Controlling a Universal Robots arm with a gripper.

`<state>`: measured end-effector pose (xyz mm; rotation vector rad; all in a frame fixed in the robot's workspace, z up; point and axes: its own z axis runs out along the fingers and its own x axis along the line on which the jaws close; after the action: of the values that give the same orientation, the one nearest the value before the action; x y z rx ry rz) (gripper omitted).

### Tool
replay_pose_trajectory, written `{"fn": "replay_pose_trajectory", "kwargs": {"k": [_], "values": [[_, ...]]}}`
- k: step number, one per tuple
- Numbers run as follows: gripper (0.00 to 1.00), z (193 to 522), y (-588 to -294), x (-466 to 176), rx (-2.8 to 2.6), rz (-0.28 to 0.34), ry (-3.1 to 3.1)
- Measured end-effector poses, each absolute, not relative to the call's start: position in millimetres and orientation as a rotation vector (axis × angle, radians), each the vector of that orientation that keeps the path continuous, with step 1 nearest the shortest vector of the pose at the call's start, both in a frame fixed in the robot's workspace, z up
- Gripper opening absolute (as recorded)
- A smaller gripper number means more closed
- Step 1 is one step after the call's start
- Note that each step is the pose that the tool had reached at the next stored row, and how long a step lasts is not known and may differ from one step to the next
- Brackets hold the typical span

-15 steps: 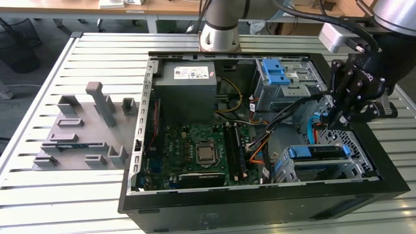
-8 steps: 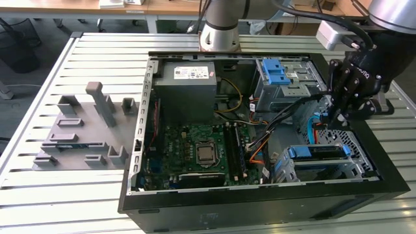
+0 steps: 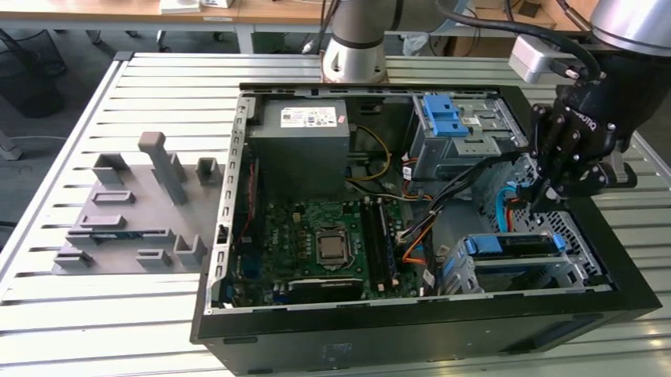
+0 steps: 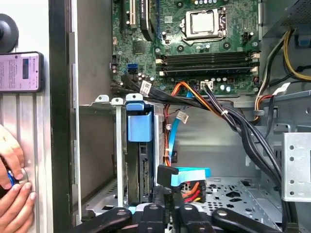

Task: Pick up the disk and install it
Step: 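Insert the first disk wire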

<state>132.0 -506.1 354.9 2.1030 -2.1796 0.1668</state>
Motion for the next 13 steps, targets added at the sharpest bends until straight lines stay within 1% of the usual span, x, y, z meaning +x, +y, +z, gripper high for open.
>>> {"fn": "replay_pose_trajectory", "kwargs": {"k": [3, 7, 13], "values": [[0.16, 354.1, -506.2, 132.4, 2.106, 0.158, -2.185], [0.16, 353.0, -506.2, 132.5, 2.130, 0.106, -2.212], [0.16, 346.4, -517.1, 132.2, 2.135, 0.094, -2.217]]}}
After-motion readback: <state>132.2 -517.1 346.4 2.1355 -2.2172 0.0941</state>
